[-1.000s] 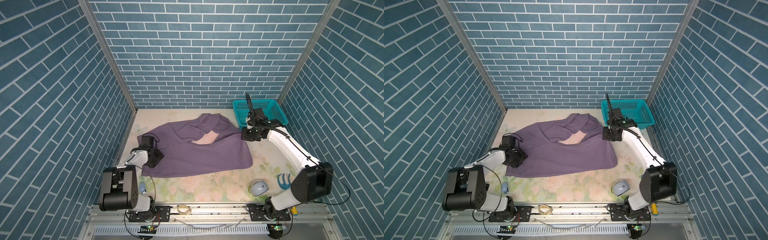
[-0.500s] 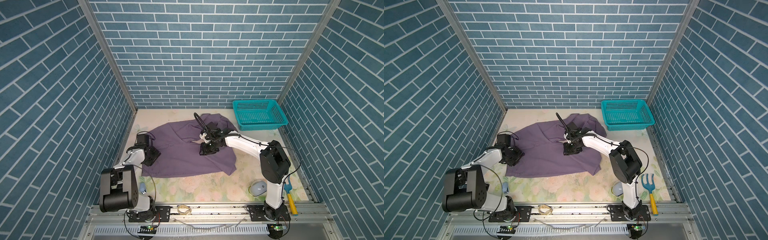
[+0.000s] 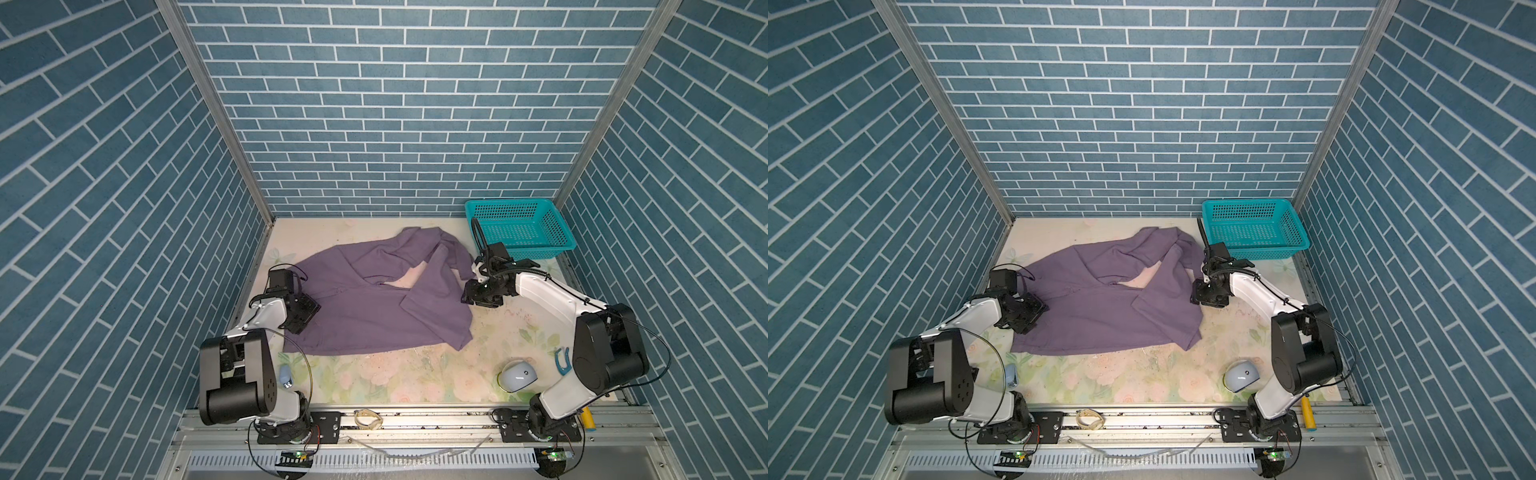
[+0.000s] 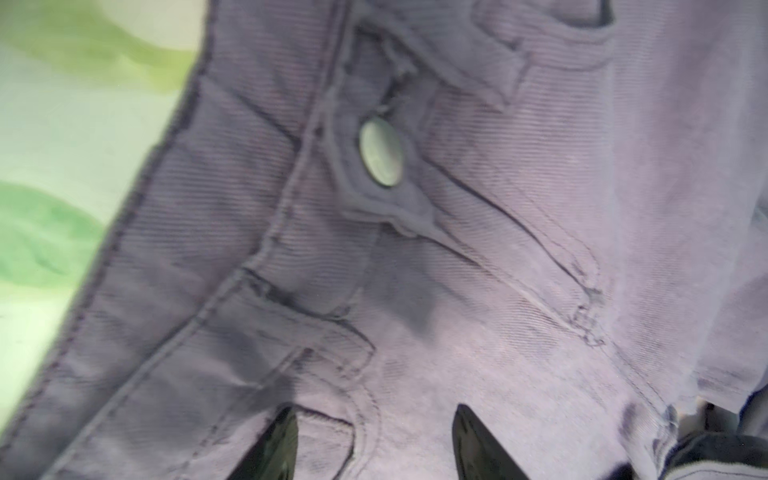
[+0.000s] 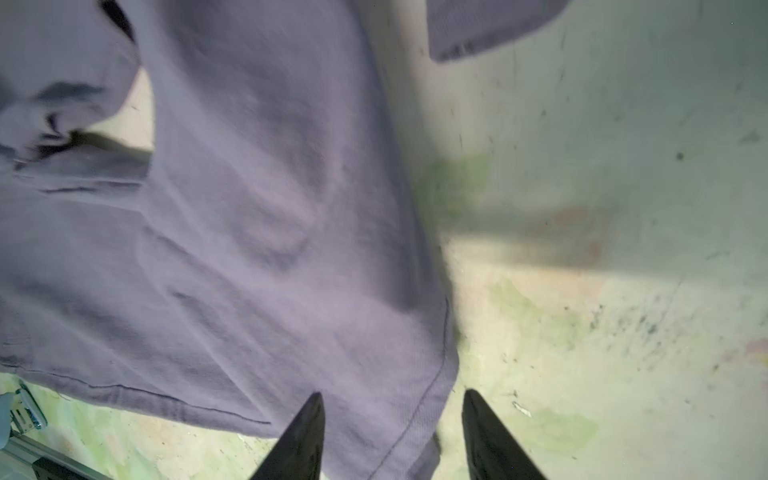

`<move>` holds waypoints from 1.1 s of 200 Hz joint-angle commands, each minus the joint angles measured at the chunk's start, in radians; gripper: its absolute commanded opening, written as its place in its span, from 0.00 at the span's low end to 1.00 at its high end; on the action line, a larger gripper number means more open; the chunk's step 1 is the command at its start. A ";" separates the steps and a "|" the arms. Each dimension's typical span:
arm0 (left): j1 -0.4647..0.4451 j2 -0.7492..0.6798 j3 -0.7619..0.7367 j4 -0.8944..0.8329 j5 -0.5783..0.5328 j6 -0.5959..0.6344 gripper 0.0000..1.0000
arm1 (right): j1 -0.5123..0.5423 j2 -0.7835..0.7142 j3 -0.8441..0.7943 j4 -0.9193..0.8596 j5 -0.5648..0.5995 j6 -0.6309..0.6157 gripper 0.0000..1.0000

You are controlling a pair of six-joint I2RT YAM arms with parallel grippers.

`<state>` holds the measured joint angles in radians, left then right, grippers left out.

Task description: Fold and stack the trousers

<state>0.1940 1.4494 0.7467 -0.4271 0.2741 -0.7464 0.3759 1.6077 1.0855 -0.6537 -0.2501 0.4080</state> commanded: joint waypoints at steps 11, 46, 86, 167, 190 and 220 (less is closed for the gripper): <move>0.039 0.018 -0.026 -0.024 0.014 0.038 0.60 | -0.001 -0.003 -0.073 0.032 -0.053 -0.019 0.56; 0.078 0.013 -0.041 -0.038 0.006 0.060 0.60 | -0.009 0.037 -0.113 0.115 -0.102 0.018 0.55; 0.096 0.011 -0.070 -0.042 -0.001 0.074 0.60 | -0.009 0.080 -0.114 0.152 -0.124 0.032 0.41; 0.122 0.094 -0.087 -0.002 -0.017 0.072 0.52 | -0.019 -0.085 -0.013 -0.044 0.093 -0.062 0.00; 0.122 0.133 -0.089 0.010 -0.016 0.071 0.48 | -0.020 -0.132 0.053 -0.145 0.191 -0.094 0.00; 0.125 0.176 -0.087 0.018 -0.016 0.073 0.36 | -0.019 -0.185 0.112 -0.272 0.364 -0.103 0.00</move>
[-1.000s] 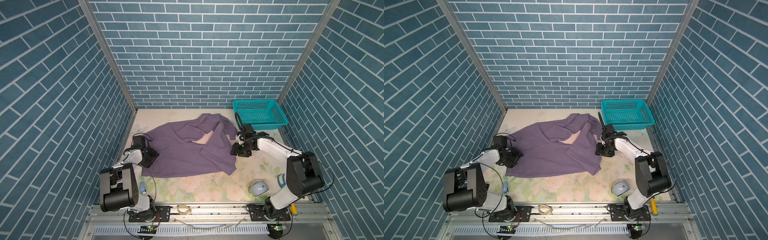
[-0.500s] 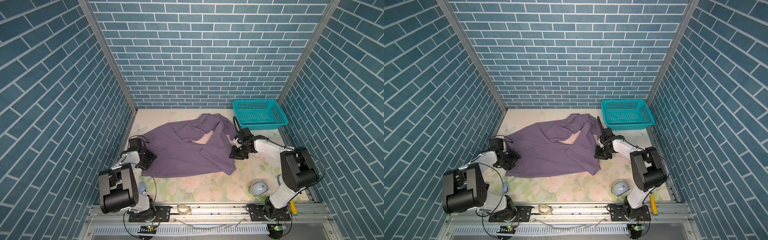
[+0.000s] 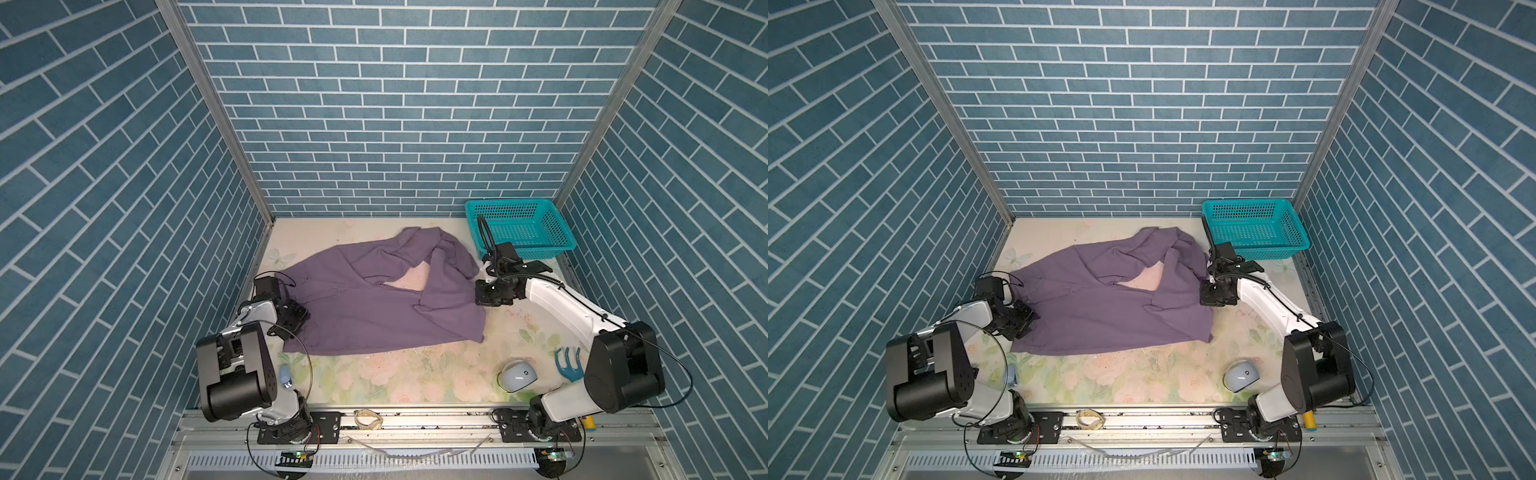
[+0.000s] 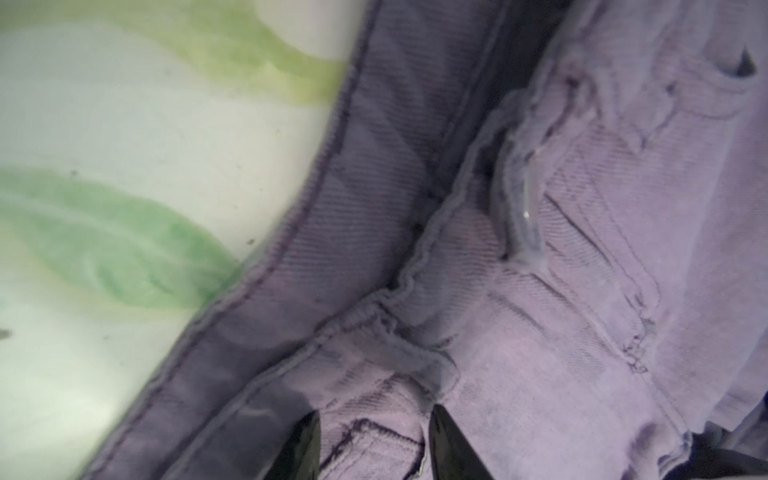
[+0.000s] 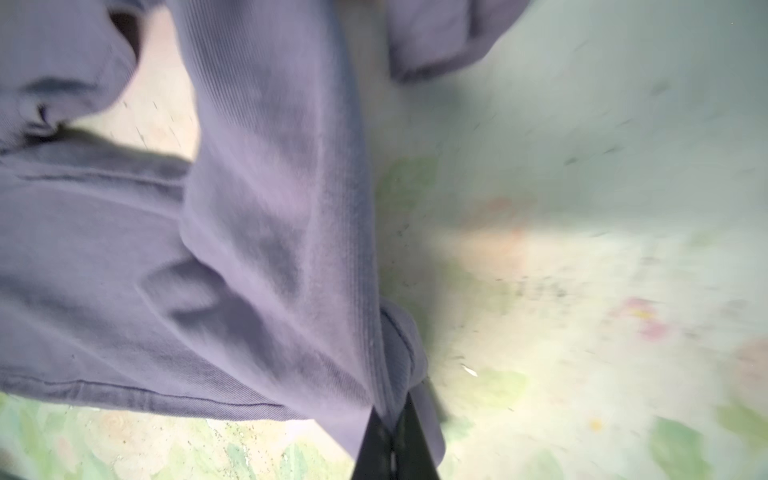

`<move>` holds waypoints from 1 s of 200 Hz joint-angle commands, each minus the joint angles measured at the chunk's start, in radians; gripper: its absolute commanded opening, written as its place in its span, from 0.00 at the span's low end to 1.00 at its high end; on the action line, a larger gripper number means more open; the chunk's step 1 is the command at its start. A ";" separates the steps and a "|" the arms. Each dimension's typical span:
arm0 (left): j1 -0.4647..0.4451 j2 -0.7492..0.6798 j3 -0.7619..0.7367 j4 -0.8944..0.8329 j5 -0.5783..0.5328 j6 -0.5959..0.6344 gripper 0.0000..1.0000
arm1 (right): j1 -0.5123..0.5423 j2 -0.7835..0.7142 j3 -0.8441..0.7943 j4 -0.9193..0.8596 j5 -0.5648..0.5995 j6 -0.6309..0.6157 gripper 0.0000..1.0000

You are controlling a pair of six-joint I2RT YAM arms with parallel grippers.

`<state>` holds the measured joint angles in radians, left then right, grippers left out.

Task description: Fold and stack the trousers

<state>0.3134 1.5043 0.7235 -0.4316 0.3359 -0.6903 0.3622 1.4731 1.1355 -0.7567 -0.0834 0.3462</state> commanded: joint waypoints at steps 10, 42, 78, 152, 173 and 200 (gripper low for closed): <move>0.006 0.129 -0.064 0.025 -0.078 0.018 0.34 | -0.008 -0.075 0.069 -0.204 0.270 -0.037 0.00; 0.010 0.142 -0.058 0.026 -0.080 0.026 0.32 | -0.046 -0.171 0.028 -0.227 0.454 -0.034 0.00; 0.014 0.141 -0.038 -0.024 -0.102 0.054 0.15 | -0.256 -0.228 -0.031 -0.178 0.443 -0.002 0.00; 0.199 -0.041 -0.045 -0.159 -0.157 0.097 0.00 | -0.573 -0.257 -0.263 -0.015 0.069 0.168 0.67; 0.199 -0.112 -0.030 -0.216 -0.212 0.097 0.00 | -0.575 -0.274 -0.313 0.005 0.019 0.177 0.79; 0.198 -0.193 0.010 -0.283 -0.281 0.104 0.00 | -0.575 -0.280 -0.329 0.023 0.001 0.175 0.78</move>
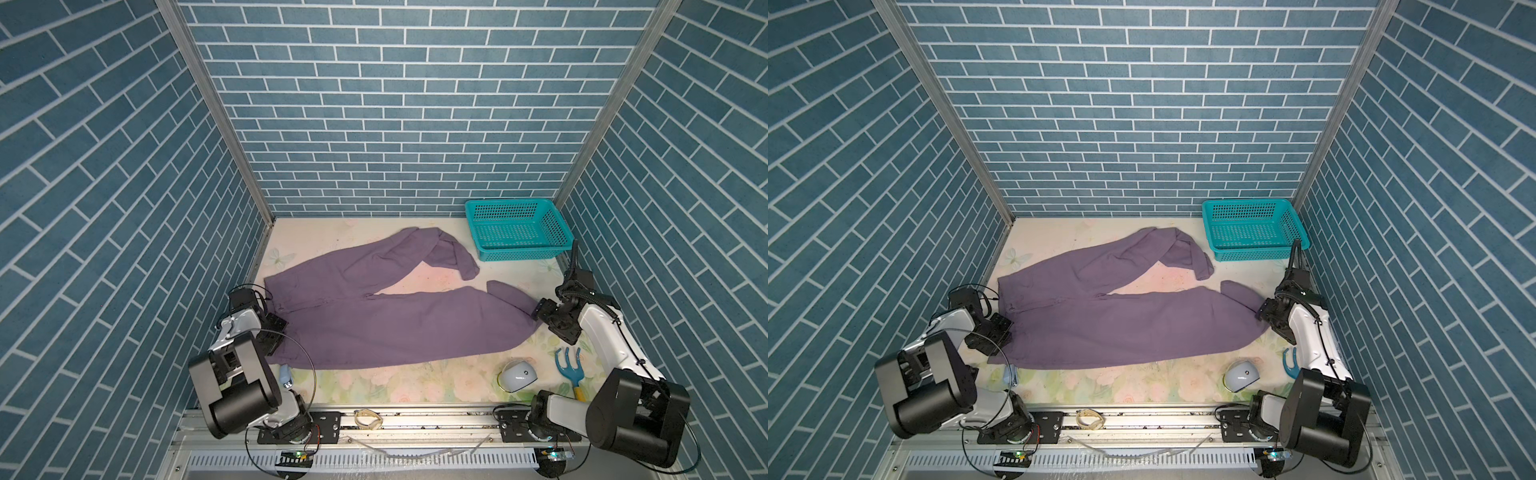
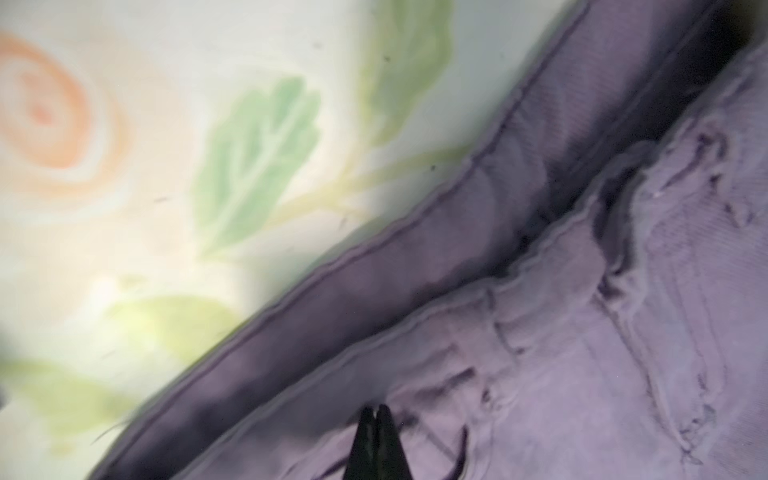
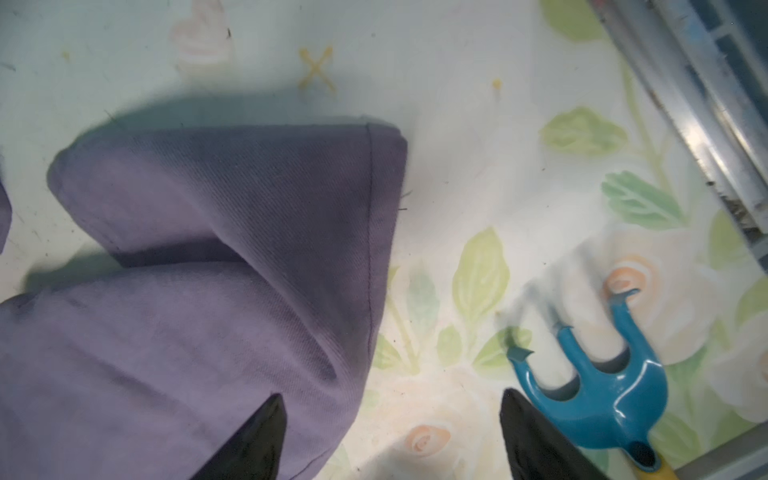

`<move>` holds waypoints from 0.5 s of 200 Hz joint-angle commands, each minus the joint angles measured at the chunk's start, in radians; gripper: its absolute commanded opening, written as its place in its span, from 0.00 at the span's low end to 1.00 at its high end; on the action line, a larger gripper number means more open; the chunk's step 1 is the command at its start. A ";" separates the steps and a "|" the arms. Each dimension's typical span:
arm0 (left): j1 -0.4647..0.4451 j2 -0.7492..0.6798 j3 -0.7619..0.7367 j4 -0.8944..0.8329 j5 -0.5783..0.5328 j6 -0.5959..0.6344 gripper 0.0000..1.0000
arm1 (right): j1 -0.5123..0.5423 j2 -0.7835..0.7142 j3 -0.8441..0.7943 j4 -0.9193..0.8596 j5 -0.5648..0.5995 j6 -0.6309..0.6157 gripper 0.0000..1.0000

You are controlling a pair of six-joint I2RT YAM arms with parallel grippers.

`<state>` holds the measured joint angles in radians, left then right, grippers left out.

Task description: Fold and stack the trousers

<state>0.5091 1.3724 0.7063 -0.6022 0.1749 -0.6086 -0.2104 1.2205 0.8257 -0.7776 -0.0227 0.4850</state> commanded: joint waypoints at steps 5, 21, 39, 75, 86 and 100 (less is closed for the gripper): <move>0.001 -0.072 0.032 -0.123 -0.135 0.024 0.00 | -0.002 -0.026 -0.017 0.051 -0.059 0.035 0.76; -0.001 -0.114 0.048 -0.155 -0.167 0.029 0.00 | -0.003 -0.008 -0.007 0.070 -0.102 0.035 0.71; -0.022 -0.146 0.067 -0.182 -0.165 0.032 0.00 | -0.003 0.026 0.012 0.082 -0.100 0.035 0.71; -0.276 -0.153 0.119 -0.199 -0.185 -0.011 0.15 | -0.005 0.135 0.077 0.128 -0.071 0.040 0.83; -0.385 -0.134 0.135 -0.187 -0.194 -0.031 0.18 | -0.006 0.182 0.099 0.146 -0.045 0.040 0.83; -0.492 -0.099 0.150 -0.174 -0.202 -0.067 0.18 | -0.007 0.237 0.127 0.170 -0.040 0.035 0.83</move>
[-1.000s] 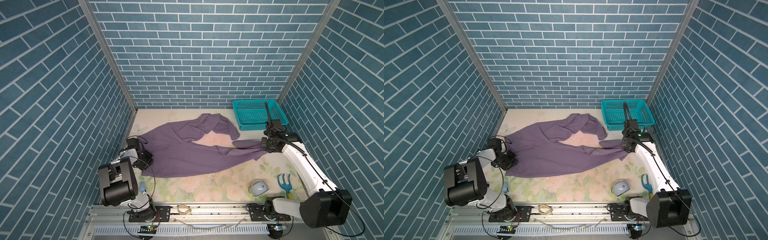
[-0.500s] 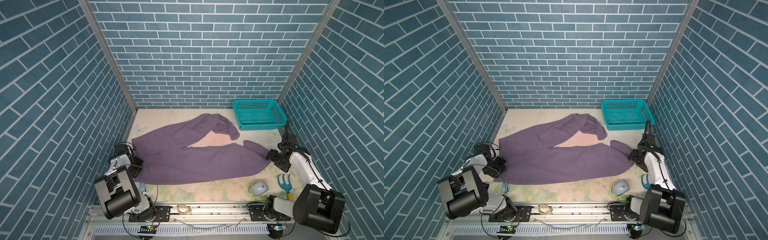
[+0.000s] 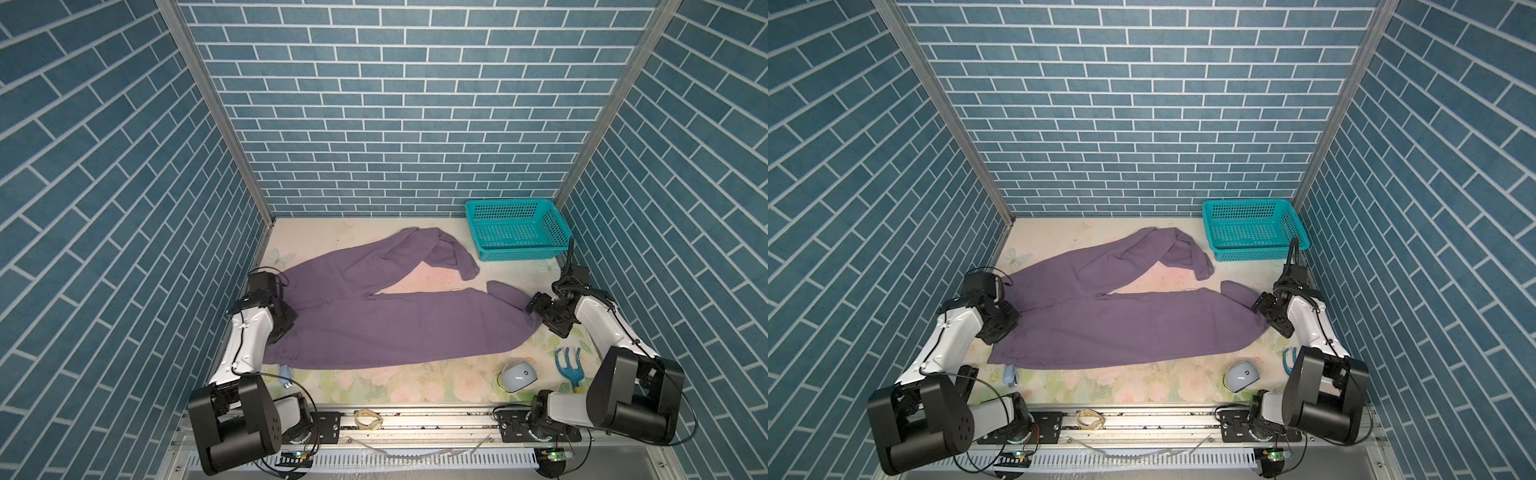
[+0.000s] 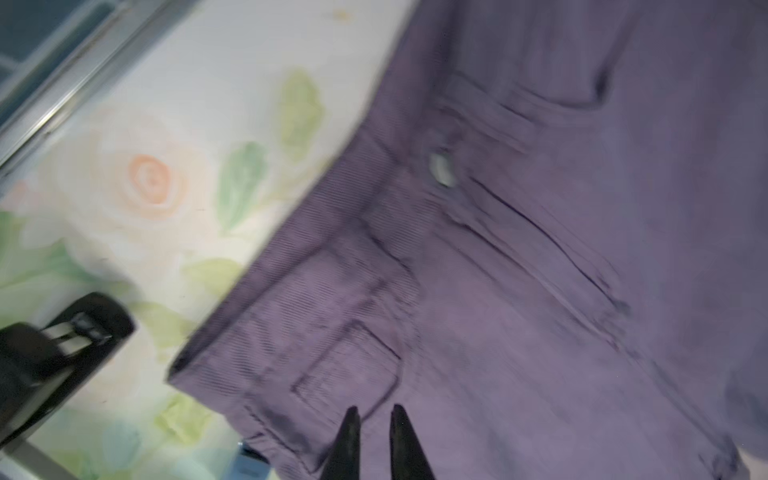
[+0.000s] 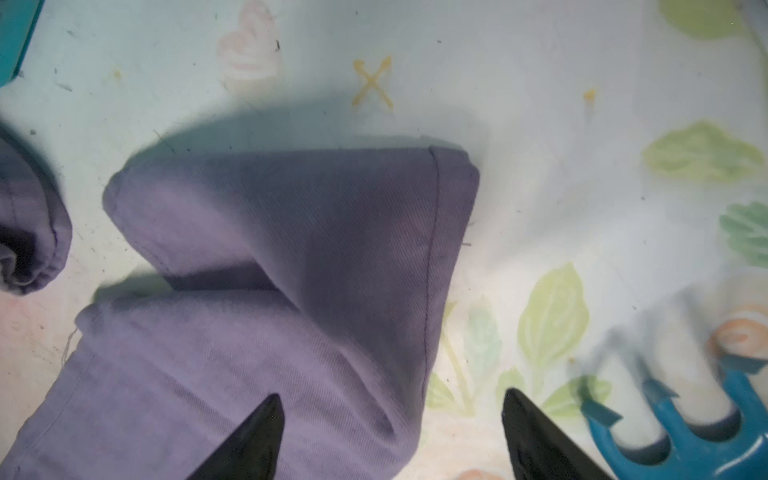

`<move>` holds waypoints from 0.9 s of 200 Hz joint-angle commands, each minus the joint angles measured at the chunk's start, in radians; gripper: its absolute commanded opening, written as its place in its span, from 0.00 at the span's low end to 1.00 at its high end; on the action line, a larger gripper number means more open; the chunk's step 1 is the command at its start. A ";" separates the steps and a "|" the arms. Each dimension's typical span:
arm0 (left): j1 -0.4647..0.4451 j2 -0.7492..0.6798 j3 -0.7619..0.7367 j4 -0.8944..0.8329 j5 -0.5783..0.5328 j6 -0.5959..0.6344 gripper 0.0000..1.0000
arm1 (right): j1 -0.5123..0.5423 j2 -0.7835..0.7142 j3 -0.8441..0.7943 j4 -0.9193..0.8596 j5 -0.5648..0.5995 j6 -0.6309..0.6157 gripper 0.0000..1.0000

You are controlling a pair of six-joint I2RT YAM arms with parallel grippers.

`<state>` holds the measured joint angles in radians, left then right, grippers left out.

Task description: Fold and stack the trousers

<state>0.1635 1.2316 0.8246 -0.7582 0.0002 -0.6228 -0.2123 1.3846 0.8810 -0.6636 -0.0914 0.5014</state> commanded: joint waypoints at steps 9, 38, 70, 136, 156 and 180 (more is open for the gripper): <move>-0.193 0.061 0.028 0.001 -0.020 -0.075 0.18 | -0.005 0.105 0.079 0.082 0.028 0.017 0.82; -0.261 0.119 -0.029 0.068 0.014 -0.134 0.18 | -0.005 0.195 0.090 0.154 -0.025 0.013 0.69; -0.263 0.136 -0.076 0.113 0.018 -0.150 0.17 | -0.004 0.183 0.072 0.181 -0.051 0.042 0.50; -0.262 0.232 -0.056 0.143 0.002 -0.124 0.16 | 0.191 -0.107 -0.028 0.130 0.141 0.086 0.00; -0.262 0.259 -0.064 0.170 0.013 -0.131 0.16 | 0.142 -0.230 -0.139 0.163 0.239 0.163 0.00; -0.260 0.297 -0.055 0.184 0.032 -0.121 0.16 | 0.020 -0.301 -0.213 0.143 0.303 0.224 0.09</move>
<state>-0.0952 1.4868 0.7601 -0.6018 0.0208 -0.7513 -0.0994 1.1217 0.7441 -0.4931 0.0818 0.6086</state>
